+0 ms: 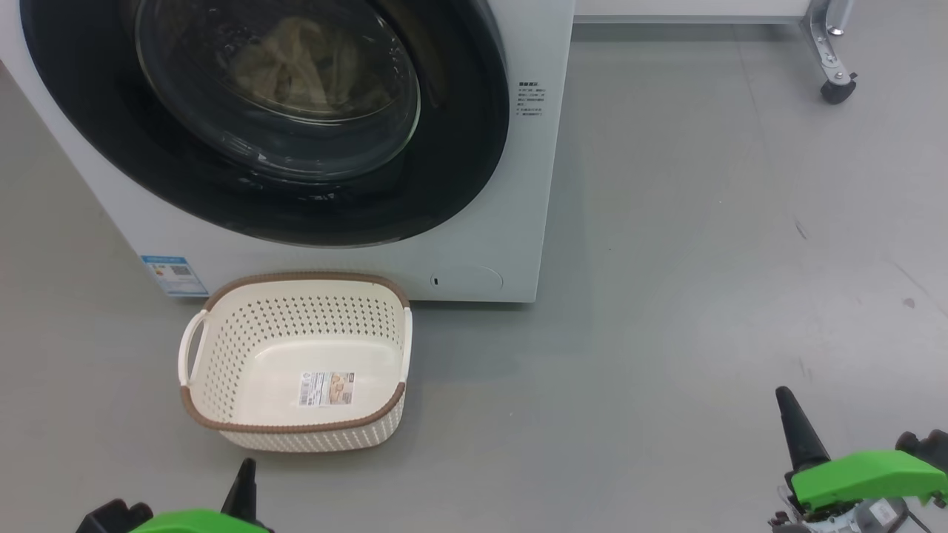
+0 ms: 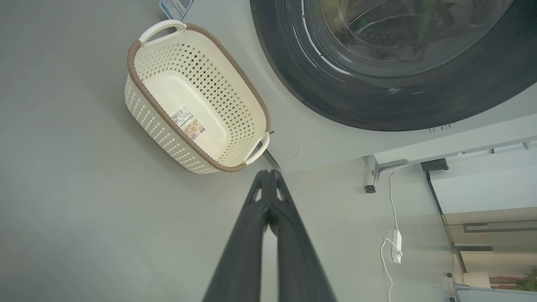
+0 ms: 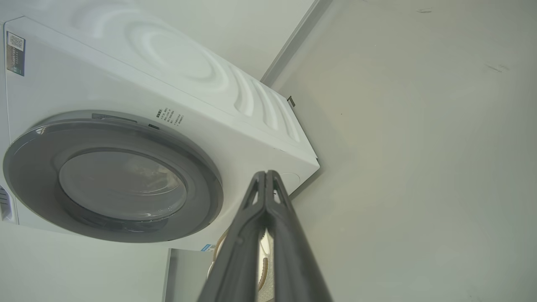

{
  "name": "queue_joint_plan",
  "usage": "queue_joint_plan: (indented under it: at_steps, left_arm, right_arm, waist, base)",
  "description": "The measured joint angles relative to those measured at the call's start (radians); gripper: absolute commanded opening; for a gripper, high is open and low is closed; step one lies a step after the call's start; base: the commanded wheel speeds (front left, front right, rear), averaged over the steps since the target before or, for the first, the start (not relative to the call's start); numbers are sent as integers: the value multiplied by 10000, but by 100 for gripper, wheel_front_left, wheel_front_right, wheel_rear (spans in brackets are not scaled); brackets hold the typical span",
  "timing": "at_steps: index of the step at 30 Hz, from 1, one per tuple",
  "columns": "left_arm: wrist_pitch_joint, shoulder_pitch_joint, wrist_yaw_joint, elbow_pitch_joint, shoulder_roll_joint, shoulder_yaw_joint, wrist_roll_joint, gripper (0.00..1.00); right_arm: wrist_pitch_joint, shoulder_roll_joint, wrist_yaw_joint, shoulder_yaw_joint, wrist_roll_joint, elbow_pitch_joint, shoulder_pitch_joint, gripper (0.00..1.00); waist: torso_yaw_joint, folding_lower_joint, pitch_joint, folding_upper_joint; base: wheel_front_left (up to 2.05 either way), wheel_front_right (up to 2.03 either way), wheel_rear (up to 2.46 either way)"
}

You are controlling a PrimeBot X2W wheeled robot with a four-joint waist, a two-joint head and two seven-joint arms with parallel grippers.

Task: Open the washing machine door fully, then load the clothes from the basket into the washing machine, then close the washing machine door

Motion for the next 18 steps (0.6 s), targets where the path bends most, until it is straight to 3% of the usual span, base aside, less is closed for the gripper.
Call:
queue_joint_plan:
  at_steps: [18]
  left_arm:
    - [393,-196,-500,-86,-155,654,-1808,0]
  right_arm:
    - [267,-36,-2,-107,2063,100,-351,0]
  waist:
    - [-6,0,-93,0]
  base:
    - [0,0,0]
